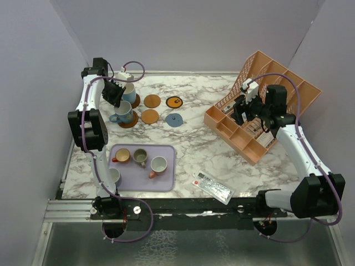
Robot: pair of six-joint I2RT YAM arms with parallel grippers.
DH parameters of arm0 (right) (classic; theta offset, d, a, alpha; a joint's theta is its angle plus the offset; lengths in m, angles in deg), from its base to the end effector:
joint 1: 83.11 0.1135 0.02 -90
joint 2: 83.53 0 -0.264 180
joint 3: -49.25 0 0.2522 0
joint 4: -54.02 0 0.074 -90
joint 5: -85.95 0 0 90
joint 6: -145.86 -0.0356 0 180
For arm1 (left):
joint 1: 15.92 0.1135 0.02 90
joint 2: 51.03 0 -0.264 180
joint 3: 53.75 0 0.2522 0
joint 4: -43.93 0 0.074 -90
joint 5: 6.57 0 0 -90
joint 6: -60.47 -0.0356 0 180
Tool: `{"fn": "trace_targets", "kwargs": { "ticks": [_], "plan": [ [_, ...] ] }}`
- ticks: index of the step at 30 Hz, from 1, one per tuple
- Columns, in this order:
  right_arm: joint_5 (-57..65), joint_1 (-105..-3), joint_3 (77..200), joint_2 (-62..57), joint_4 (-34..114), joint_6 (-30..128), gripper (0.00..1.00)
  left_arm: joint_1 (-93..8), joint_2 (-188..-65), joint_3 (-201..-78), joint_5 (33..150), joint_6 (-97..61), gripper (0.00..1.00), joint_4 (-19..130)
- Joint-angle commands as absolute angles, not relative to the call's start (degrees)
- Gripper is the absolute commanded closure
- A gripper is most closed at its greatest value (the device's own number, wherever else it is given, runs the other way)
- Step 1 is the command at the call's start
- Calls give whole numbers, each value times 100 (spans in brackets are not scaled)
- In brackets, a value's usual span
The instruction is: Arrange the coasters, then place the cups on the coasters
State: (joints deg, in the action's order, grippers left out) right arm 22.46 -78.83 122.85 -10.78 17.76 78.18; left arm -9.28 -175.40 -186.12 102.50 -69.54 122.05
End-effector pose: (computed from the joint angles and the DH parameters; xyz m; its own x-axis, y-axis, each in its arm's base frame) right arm 0.2782 0.0368 0.3080 -0.3714 -0.3686 -0.8522 -0.6168 0.7840 -0.0703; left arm 0.4537 0.0411 0.2653 -0.7148 0.5285 -0.4580 0.6014 0.7988 -0.0167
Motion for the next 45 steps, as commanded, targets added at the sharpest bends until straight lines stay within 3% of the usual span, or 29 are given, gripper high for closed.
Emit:
{"fn": "trace_targets", "kwargs": {
  "ticks": [1, 6, 19, 24, 36, 45],
  "plan": [
    [2388, -7915, 12267, -1066, 1828, 7875, 22, -924, -17580, -18835, 10450, -6985, 100, 12290],
    [2397, -7915, 12269, -1055, 1827, 7876, 23, -932, -17640, -18860, 10392, -6978, 96, 12299],
    [2458, -7915, 12261, -1098, 1814, 7905, 22, -942, -17297, -19187, 10371, -6952, 42, 12335],
    [2485, -7915, 12246, -1135, 1803, 7922, 22, -933, -16535, -18610, 10285, -6883, 28, 12105],
    [2724, -7915, 12298, -1174, 1708, 7934, 22, -925, -12191, -13907, 9826, -7584, 13, 11284],
    [2836, -7915, 12315, -1226, 1692, 7907, 22, -928, -10563, -12551, 10107, -8644, 17, 13105]
  ]
}}
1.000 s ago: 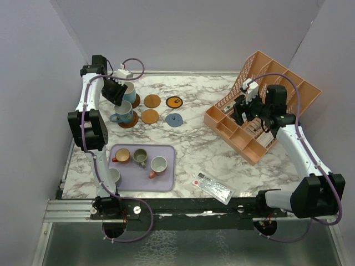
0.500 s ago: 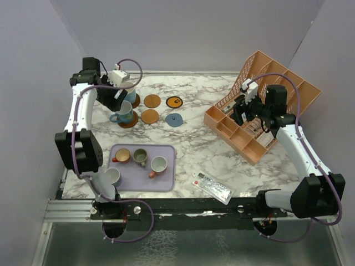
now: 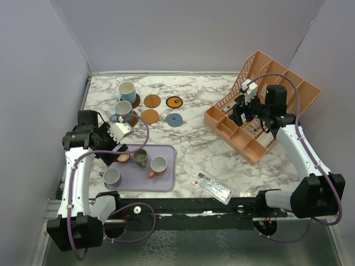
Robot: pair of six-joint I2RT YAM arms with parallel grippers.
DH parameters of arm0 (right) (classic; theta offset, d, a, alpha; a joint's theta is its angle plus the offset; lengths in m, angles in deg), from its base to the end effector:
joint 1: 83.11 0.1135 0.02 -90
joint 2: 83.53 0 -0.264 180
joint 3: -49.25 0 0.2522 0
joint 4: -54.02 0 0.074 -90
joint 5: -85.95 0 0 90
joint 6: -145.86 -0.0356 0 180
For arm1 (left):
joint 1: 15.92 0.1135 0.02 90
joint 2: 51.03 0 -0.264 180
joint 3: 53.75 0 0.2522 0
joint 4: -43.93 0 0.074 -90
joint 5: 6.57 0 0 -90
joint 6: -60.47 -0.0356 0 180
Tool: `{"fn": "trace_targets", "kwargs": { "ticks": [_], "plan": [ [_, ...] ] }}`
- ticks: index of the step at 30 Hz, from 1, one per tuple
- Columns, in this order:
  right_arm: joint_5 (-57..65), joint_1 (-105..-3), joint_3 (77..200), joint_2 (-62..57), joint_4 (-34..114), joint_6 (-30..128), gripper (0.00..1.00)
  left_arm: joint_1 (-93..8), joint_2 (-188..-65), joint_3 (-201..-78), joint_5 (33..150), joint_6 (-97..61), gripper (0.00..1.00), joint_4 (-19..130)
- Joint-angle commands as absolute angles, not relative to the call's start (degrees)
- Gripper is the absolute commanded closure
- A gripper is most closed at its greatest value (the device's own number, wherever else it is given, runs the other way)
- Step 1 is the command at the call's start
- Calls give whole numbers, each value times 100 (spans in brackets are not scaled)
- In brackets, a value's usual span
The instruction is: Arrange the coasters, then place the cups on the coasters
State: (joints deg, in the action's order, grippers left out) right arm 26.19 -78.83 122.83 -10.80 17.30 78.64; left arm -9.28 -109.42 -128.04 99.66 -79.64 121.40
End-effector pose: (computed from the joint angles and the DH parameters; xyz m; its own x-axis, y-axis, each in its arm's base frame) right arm 0.2766 0.0387 0.3080 -0.3562 -0.3621 -0.8614 -0.6609 0.7493 -0.0417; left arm 0.1757 0.0104 0.3123 -0.5440 0.6784 -0.4939 0.6838 0.6995 0.2077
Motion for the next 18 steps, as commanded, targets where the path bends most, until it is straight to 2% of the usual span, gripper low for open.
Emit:
{"fn": "trace_targets", "kwargs": {
  "ticks": [1, 7, 18],
  "plan": [
    [2845, -7915, 12318, -1228, 1689, 7907, 22, -929, -10498, -12469, 10083, -8763, 18, 13248],
    [2860, -7915, 12297, -1307, 1696, 7906, 22, -924, -10578, -12026, 9794, -9172, 27, 13582],
    [2866, -7915, 12296, -1288, 1687, 7917, 22, -924, -10944, -11651, 10136, -9913, 34, 12977]
  ]
}}
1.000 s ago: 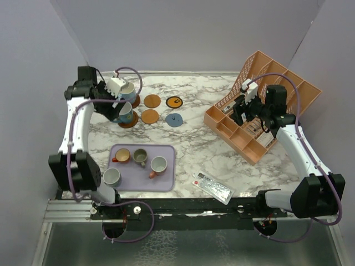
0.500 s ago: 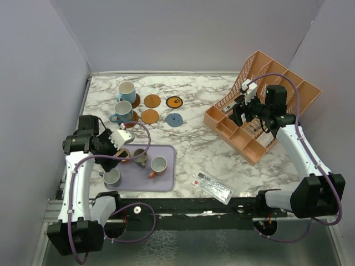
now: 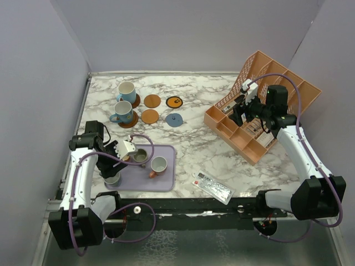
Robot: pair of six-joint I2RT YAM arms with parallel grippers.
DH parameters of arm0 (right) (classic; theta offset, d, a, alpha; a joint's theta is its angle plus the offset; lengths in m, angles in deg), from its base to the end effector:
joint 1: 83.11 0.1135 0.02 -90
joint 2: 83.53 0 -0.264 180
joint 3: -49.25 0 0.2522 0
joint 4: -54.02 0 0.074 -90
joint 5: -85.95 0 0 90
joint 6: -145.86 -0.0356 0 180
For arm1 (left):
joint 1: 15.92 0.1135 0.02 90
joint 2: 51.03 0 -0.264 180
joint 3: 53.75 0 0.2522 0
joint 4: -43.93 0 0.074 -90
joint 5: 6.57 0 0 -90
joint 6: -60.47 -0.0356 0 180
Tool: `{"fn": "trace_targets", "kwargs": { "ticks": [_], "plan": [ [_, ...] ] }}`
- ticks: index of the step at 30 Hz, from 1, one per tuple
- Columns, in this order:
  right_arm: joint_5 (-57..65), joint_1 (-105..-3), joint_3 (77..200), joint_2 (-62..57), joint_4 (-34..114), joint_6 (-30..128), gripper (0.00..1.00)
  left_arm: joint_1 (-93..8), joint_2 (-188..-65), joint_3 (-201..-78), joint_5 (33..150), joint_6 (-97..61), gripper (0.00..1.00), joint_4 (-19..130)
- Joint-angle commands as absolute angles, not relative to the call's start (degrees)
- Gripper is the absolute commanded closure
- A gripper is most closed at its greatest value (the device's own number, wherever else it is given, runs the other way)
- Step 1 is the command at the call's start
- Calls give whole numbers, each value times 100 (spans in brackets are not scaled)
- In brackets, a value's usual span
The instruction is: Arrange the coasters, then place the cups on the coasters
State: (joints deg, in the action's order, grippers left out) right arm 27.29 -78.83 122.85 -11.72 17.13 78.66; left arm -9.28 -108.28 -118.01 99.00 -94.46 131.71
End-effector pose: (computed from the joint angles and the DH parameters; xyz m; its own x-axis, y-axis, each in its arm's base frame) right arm 0.2729 0.0390 0.3122 -0.3395 -0.3573 -0.8701 -0.6722 0.7393 -0.0413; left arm 0.1450 0.0073 0.2594 -0.4776 0.8228 -0.3079 0.8590 0.5109 0.0330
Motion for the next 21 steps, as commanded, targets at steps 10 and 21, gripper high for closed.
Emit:
{"fn": "trace_targets", "kwargs": {
  "ticks": [10, 21],
  "plan": [
    [2793, -7915, 12313, -1174, 1670, 7936, 22, -929, -11233, -11261, 10262, -10221, 60, 12719],
    [2752, -7915, 12313, -1107, 1669, 7938, 22, -928, -11333, -11567, 10018, -10379, 95, 12987]
  ]
}}
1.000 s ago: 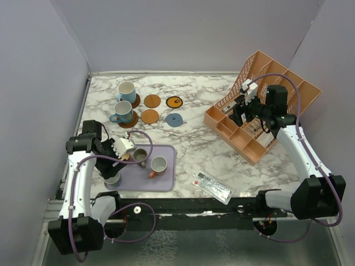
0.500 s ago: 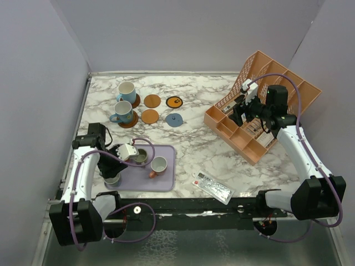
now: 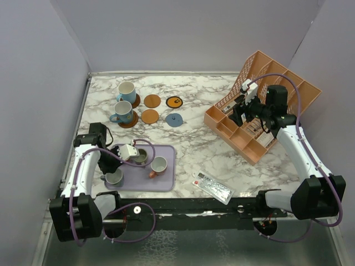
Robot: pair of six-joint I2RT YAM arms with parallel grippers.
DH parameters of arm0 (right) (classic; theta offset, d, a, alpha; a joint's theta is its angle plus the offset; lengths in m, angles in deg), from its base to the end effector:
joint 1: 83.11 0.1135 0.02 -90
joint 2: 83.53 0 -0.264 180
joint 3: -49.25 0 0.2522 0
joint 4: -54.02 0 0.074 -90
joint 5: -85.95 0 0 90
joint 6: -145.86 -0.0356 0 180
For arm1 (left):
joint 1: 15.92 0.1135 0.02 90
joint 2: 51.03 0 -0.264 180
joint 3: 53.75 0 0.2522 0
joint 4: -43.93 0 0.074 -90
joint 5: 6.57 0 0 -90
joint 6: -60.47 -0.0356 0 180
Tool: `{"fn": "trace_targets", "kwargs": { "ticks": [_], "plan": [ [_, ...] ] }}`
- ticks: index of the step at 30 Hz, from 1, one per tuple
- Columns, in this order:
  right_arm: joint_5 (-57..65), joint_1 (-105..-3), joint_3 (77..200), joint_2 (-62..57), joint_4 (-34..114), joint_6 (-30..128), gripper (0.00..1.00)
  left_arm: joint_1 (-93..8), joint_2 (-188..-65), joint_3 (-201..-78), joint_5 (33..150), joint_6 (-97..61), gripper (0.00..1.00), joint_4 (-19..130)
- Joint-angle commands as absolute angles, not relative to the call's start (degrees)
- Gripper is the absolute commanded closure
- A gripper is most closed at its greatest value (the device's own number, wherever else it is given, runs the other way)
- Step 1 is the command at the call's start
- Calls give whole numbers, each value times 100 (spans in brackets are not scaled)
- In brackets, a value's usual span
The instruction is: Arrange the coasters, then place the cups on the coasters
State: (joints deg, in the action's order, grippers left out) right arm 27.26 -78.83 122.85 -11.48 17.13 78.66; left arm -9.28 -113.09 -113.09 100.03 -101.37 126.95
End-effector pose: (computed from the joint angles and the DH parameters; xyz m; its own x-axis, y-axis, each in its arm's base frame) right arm 0.2738 0.0390 0.3111 -0.3432 -0.3577 -0.8685 -0.6720 0.7395 -0.0390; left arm 0.1564 0.0080 0.2269 -0.3940 0.8709 -0.2939 0.9132 0.4070 -0.0182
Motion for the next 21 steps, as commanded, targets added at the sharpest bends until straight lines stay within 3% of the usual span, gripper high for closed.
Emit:
{"fn": "trace_targets", "kwargs": {
  "ticks": [1, 12, 21],
  "plan": [
    [2743, -7920, 12309, -1104, 1665, 7936, 22, -924, -11342, -11651, 9972, -10411, 98, 13053],
    [2687, -7915, 12308, -1126, 1671, 7953, 22, -928, -11365, -13062, 9518, -10786, 100, 13837],
    [2647, -7915, 12313, -1110, 1654, 7960, 22, -924, -12054, -14844, 10630, -9981, 100, 13761]
  ]
}}
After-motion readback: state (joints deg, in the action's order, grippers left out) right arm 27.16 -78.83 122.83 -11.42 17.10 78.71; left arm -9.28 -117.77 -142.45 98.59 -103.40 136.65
